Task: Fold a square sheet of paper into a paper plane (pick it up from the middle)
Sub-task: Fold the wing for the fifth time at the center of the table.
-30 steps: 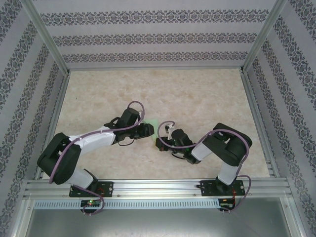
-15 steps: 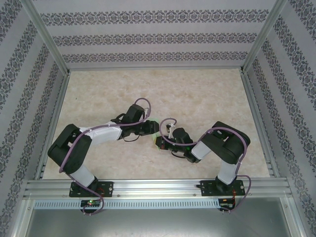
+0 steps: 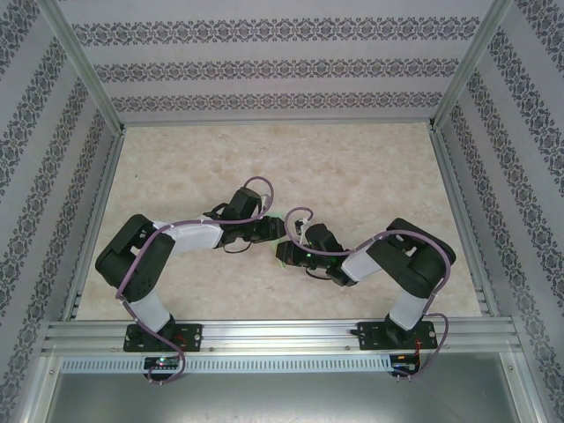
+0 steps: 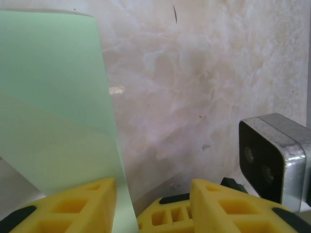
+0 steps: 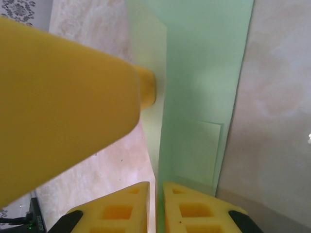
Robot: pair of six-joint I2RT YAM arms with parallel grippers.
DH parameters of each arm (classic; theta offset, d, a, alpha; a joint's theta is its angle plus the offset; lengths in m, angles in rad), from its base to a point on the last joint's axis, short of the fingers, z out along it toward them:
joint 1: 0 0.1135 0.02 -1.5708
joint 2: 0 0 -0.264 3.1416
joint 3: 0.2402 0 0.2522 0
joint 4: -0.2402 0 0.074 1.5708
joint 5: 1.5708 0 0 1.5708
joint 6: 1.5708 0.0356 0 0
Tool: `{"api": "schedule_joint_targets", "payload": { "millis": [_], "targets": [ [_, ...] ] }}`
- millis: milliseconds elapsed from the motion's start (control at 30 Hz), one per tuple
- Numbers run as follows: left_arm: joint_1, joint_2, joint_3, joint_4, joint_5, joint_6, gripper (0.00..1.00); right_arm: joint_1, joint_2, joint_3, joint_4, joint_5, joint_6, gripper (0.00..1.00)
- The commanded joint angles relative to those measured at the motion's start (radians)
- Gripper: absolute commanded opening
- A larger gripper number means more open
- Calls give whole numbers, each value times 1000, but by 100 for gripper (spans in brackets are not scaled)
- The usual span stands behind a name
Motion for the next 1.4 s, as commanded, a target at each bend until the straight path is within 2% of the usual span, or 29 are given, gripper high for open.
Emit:
{"api": "schedule_joint_targets", "payload": {
  "millis": [0,100,167,367,567,633,800,1000,1367],
  "targets": [
    [6,-2,-3,54,9,16,45,-2,-36,13,-123,19,-35,13],
    [6,3,-1,50,9,21,44,-1,-43,18,-139,16,-32,14],
    [6,7,1,44,9,23,44,1,-45,16,-134,12,-34,7],
    [6,13,9,23,10,35,44,1,-55,26,-157,11,-36,0],
    [6,1,22,17,15,46,48,-6,-71,47,-226,-15,24,0],
    [6,-15,21,28,30,43,52,-12,-73,56,-252,-33,40,0],
    [9,-79,-6,52,25,22,57,-26,-91,38,-229,-56,85,0],
    [11,-130,-37,69,9,14,58,-40,-79,63,-258,-98,95,0],
    [11,-50,-44,125,60,8,53,-69,-29,86,-287,-140,135,0]
  ]
}}
